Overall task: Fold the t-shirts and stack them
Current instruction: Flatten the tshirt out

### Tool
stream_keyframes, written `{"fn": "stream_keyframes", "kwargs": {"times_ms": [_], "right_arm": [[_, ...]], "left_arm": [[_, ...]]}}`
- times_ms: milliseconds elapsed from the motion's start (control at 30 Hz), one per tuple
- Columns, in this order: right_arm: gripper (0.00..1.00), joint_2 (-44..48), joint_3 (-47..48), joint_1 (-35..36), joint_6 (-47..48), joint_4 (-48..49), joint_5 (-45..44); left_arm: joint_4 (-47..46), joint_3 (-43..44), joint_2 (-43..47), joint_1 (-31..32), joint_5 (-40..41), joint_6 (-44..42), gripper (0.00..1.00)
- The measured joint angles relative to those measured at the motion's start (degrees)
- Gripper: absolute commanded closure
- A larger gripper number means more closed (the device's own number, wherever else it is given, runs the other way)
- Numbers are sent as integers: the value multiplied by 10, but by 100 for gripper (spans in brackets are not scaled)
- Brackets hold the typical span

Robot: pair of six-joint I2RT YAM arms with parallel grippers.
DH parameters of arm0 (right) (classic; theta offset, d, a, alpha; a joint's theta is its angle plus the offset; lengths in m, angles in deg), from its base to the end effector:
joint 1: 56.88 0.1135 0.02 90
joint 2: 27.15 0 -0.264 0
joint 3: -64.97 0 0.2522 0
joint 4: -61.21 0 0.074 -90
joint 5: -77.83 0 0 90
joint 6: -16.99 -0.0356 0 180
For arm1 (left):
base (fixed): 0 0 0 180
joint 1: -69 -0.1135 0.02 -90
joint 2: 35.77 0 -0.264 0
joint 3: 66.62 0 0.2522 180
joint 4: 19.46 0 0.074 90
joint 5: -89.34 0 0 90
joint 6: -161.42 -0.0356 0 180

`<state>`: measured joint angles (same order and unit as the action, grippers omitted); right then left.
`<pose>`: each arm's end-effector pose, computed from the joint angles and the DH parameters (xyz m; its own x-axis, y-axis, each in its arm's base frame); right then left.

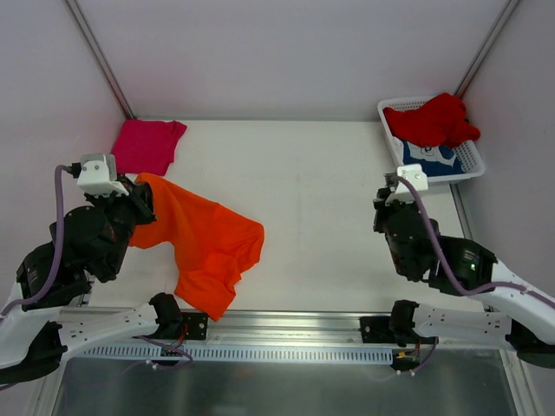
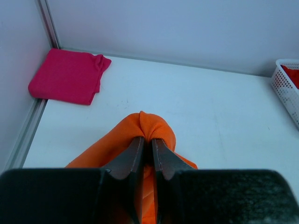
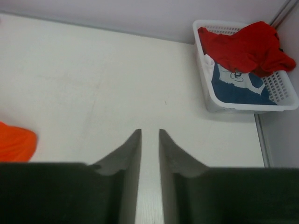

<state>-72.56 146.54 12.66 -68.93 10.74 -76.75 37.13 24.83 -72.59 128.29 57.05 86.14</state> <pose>0.0737 0.1057 0.4282 -0.0793 -0.3000 -0.9506 -0.1022 0.9511 -0.2916 0.0502 -0.0256 0.4742 -0.0240 -0.2255 -0.9740 0.0225 0.9739 -0.2260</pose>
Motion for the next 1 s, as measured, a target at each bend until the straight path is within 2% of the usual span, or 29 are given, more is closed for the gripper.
{"fn": "stream_keyframes", "kwargs": {"times_ms": [133,267,433,533,667,767,833,1000], "right_arm": [[72,-36,-15,-3,-37,-11,42],[80,-59,-36,-7,-73,-17,85],[77,-87,-76,-11,-124,-9,162],[73,-132,-106,-11,-151,14,216],[66,-239,-129,-7,-176,47,284],[65,-304,-130,3,-183,69,328],[64,-347,-126,16,-186,83,349],[52,-445,-69,47,-184,82,365]], "left_arm": [[0,-12,-7,0,-1,0,100],[1,-24,-11,0,-1,0,100],[2,-26,-14,0,-1,0,100],[3,-26,-15,0,-1,-1,100],[4,-26,-16,0,0,-3,100],[4,-26,-17,0,0,-5,100],[4,-26,-17,0,0,-5,100],[4,-26,-17,0,0,-5,100]]}}
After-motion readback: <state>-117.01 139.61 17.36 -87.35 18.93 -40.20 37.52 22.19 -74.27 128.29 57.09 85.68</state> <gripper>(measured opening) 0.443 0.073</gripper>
